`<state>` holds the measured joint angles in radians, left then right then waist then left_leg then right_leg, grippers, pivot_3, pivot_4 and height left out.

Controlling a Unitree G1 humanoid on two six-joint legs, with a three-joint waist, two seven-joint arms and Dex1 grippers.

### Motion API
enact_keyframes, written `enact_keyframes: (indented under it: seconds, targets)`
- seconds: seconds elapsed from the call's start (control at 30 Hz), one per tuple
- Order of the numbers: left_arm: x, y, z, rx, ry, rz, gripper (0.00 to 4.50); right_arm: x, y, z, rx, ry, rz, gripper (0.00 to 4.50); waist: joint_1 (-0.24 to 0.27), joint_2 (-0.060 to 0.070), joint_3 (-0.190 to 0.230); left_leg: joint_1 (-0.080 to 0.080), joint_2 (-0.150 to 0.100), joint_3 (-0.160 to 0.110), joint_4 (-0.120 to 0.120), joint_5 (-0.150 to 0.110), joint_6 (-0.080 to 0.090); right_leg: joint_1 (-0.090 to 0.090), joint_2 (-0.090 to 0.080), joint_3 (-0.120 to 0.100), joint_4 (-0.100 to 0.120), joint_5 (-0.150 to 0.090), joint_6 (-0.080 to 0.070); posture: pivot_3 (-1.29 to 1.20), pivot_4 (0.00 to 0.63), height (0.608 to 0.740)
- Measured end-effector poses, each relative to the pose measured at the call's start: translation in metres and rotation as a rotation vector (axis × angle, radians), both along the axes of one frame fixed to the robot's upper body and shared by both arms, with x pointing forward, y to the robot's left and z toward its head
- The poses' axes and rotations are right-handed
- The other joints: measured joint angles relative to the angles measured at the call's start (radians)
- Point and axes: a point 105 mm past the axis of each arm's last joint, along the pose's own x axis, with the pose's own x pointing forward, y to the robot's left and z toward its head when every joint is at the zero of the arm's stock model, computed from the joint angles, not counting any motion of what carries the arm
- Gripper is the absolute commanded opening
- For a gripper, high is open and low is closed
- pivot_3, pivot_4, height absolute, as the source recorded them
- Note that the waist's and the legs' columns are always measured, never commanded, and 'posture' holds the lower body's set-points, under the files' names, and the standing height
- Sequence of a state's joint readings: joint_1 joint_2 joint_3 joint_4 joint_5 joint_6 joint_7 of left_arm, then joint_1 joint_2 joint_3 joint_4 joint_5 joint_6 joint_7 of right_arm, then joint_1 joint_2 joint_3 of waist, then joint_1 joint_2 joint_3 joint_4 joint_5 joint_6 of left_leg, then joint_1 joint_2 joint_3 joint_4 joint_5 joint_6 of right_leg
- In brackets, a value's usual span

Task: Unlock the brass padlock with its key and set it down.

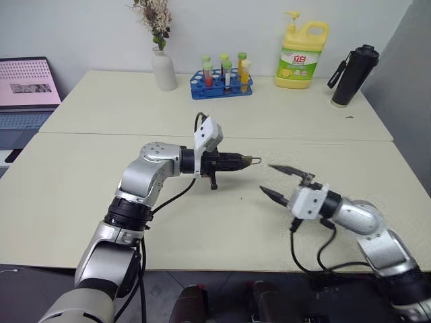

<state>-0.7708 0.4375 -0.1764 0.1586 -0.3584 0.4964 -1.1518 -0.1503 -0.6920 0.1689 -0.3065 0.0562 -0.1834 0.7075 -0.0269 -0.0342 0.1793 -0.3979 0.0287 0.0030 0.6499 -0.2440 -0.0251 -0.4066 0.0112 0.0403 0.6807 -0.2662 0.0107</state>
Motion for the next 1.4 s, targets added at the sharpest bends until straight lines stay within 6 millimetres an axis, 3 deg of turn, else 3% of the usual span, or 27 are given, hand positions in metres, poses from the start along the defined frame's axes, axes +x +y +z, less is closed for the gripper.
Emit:
enact_keyframes:
  seconds: [0.17, 0.27, 0.63, 1.4]
  targets:
    - [-0.010, -0.002, 0.004, -0.012, -0.008, -0.069, 0.16, -0.007, 0.010, 0.014, 0.117, 0.163, 0.051, 0.01, -0.008, 0.000, 0.000, 0.002, 0.000, 0.000, 0.000, 0.000, 0.000, 0.000, 0.003, 0.000, 0.001, 0.000, 0.001, 0.00, 0.150, 0.740]
    - [-0.018, 0.000, 0.007, -0.001, -0.029, -0.100, 0.16, -0.001, 0.012, 0.031, 0.205, 0.214, 0.047, 0.00, -0.005, 0.000, 0.000, 0.002, 0.001, -0.001, 0.000, 0.000, 0.000, 0.000, 0.003, 0.000, 0.001, 0.000, 0.001, 0.00, 0.150, 0.740]
    - [-0.035, 0.002, 0.008, 0.016, -0.050, -0.146, 0.16, 0.009, 0.015, 0.042, 0.278, 0.304, 0.041, 0.00, -0.002, 0.000, 0.000, 0.000, 0.001, -0.001, 0.000, 0.000, 0.000, 0.000, 0.001, 0.000, 0.000, 0.000, 0.001, 0.00, 0.150, 0.740]
    - [-0.046, 0.005, 0.006, 0.003, 0.019, -0.183, 0.16, 0.011, 0.014, 0.027, 0.171, 0.369, 0.113, 0.00, -0.002, 0.000, 0.000, 0.000, 0.001, -0.001, 0.000, 0.000, 0.000, 0.000, 0.001, 0.000, 0.000, -0.001, 0.001, 0.00, 0.150, 0.740]
